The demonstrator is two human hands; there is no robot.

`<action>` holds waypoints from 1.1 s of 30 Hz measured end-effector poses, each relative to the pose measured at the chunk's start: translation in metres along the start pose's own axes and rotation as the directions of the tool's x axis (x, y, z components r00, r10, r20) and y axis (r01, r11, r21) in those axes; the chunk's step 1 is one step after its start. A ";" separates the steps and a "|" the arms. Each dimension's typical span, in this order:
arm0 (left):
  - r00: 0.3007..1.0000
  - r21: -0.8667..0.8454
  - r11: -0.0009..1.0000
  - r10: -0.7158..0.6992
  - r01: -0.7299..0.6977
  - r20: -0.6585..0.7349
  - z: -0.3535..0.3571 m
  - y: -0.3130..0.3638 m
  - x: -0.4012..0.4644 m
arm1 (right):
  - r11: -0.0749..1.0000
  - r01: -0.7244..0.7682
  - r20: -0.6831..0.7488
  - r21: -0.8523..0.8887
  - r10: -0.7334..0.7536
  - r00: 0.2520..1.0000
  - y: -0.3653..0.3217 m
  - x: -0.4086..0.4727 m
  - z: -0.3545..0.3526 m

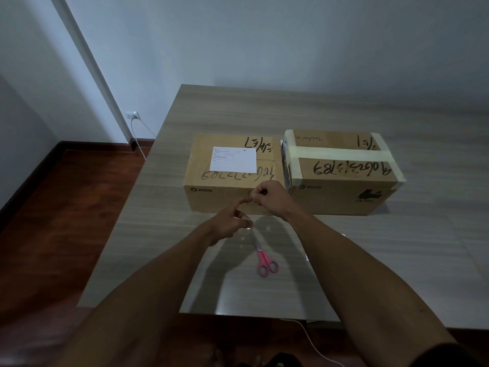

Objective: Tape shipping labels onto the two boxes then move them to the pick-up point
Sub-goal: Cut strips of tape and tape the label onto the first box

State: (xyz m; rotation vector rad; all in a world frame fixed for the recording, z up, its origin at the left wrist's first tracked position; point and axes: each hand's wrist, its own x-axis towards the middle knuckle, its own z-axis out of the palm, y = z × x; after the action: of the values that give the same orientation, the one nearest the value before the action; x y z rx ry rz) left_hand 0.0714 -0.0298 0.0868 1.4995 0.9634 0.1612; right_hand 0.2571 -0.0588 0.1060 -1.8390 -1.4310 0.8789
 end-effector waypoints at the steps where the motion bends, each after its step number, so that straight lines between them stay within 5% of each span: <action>1: 1.000 -0.002 1.000 -0.006 0.006 0.015 0.000 0.000 0.001 | 1.000 -0.003 0.001 0.000 0.003 1.000 0.001 0.000 0.000; 13: 0.999 0.023 1.000 -0.006 0.005 0.047 0.006 -0.004 -0.003 | 0.990 -0.110 -0.111 0.087 0.119 0.987 0.012 0.004 0.006; 21: 0.998 -0.044 0.997 -0.061 0.062 0.021 0.010 -0.026 -0.006 | 0.944 -0.324 -0.044 -0.065 0.321 0.946 0.065 -0.015 0.029; 30: 0.997 -0.064 0.997 -0.056 0.053 -0.049 0.014 -0.054 -0.008 | 0.757 -0.503 0.144 -0.417 0.602 0.786 0.082 -0.074 0.058; 33: 0.996 -0.070 0.996 -0.062 0.058 -0.059 0.015 -0.059 -0.008 | 0.735 -0.504 0.120 -0.454 0.611 0.783 0.085 -0.085 0.065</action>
State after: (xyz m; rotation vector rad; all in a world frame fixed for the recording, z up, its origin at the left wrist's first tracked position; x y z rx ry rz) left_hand 0.0483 -0.0548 0.0353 1.4082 1.0413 0.1957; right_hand 0.2355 -0.1534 0.0100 -2.6420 -1.2747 1.2304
